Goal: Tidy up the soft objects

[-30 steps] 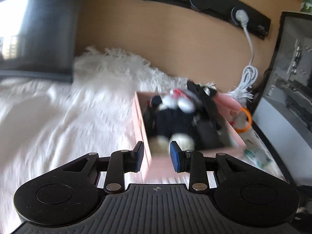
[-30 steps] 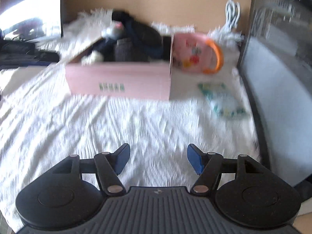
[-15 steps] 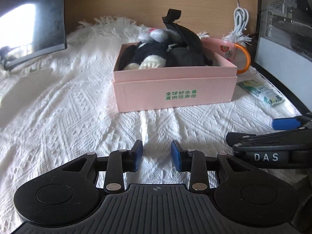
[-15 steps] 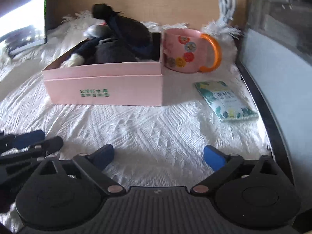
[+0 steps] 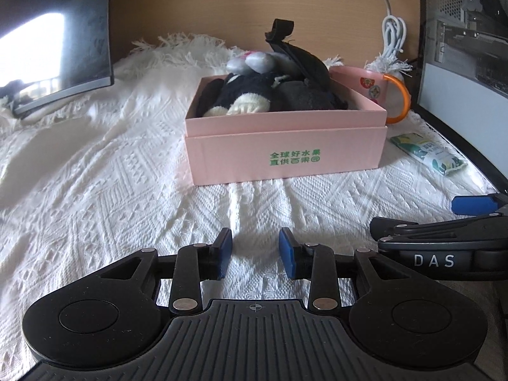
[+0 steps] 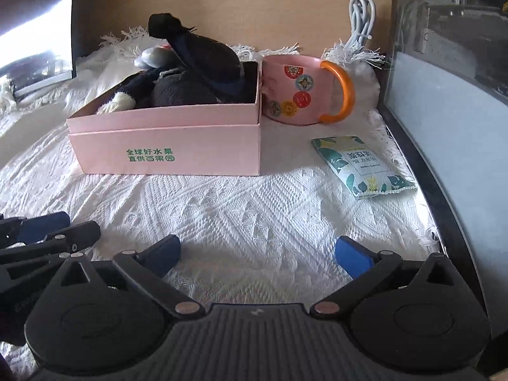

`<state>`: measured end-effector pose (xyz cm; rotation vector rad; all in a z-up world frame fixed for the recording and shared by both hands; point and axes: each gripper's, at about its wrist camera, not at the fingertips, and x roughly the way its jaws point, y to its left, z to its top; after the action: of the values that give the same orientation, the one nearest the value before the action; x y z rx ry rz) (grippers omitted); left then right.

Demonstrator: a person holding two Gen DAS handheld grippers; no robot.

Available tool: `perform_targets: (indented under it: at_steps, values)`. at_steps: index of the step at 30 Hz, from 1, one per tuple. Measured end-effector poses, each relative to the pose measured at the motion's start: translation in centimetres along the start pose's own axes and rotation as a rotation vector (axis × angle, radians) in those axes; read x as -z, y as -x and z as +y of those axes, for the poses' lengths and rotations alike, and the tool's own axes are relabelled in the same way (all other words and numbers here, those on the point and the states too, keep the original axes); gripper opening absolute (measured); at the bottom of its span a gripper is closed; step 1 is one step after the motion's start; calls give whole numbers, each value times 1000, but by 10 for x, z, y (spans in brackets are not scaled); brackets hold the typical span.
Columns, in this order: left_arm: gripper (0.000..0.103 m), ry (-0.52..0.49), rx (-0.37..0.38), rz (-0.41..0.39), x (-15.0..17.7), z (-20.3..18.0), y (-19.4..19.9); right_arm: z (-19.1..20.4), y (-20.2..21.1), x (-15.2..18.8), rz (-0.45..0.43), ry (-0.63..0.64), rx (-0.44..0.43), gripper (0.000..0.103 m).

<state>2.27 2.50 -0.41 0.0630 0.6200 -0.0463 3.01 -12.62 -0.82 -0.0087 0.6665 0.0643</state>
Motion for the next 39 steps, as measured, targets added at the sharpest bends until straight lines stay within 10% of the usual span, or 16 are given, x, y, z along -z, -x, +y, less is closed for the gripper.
perform_targets:
  at_steps: [39]
  values:
    - [36, 10, 7, 1, 0, 0, 0, 0, 0, 0, 1, -3, -3, 103]
